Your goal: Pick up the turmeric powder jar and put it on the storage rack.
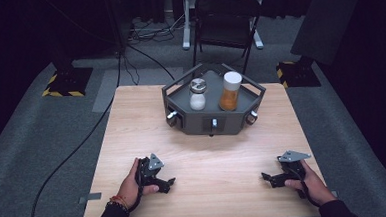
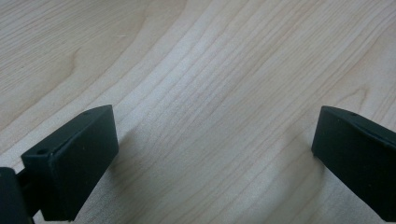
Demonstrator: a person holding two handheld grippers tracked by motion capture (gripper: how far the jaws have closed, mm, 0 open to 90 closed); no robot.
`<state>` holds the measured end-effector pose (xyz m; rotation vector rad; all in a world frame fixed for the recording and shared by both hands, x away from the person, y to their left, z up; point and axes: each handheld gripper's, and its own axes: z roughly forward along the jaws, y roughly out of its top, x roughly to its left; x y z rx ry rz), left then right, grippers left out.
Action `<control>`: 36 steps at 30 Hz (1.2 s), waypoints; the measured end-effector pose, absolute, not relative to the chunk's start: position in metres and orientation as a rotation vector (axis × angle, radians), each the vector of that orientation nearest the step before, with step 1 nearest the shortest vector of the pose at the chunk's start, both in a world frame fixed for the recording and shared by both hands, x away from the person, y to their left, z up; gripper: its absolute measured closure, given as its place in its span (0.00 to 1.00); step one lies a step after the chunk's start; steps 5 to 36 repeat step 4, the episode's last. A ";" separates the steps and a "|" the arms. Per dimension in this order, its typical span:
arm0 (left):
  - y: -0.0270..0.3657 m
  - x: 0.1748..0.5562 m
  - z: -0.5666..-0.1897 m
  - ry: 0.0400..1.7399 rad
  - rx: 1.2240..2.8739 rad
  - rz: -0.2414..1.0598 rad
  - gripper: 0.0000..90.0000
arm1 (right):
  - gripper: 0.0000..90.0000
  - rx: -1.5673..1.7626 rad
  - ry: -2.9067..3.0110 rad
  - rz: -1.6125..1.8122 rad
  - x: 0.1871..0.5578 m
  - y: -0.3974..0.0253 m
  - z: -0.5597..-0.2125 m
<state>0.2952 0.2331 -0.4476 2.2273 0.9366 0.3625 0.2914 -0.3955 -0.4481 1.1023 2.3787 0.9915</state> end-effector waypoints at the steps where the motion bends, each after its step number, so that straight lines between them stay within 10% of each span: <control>1: 0.233 0.295 -0.448 0.937 2.228 0.363 0.00 | 0.00 1.103 2.379 0.992 0.291 -0.395 -0.448; 36: 0.233 0.295 -0.448 0.936 2.227 0.362 0.00 | 0.00 1.102 2.379 0.992 0.292 -0.396 -0.448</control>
